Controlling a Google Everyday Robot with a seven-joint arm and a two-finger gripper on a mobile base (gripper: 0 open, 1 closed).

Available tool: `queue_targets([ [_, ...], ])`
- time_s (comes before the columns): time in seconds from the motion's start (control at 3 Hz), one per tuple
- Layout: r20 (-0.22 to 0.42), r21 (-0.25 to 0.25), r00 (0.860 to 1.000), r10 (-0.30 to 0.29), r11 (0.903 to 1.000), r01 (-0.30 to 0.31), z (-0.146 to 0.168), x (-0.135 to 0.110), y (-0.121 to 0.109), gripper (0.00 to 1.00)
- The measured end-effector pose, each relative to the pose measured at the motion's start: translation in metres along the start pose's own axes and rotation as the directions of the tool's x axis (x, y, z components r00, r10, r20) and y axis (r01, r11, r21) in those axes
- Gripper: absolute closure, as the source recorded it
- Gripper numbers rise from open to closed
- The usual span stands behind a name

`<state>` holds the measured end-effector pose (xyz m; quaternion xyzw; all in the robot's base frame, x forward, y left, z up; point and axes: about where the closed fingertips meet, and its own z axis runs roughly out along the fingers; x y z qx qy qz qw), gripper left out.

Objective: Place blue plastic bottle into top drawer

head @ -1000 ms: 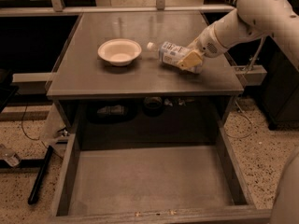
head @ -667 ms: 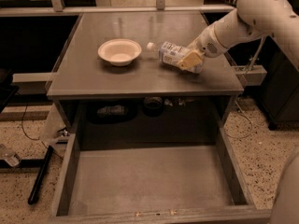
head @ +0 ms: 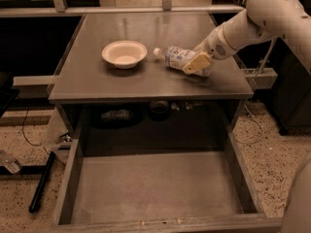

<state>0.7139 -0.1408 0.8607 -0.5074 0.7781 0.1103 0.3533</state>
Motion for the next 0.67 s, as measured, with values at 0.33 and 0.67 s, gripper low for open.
queue_targets([
  [0.33, 0.000, 0.000, 1.000, 0.000, 1.0000, 0.000, 0.0000, 0.0000, 0.0000, 0.00],
  [0.67, 0.000, 0.000, 1.000, 0.000, 1.0000, 0.000, 0.0001, 0.0000, 0.0000, 0.00],
])
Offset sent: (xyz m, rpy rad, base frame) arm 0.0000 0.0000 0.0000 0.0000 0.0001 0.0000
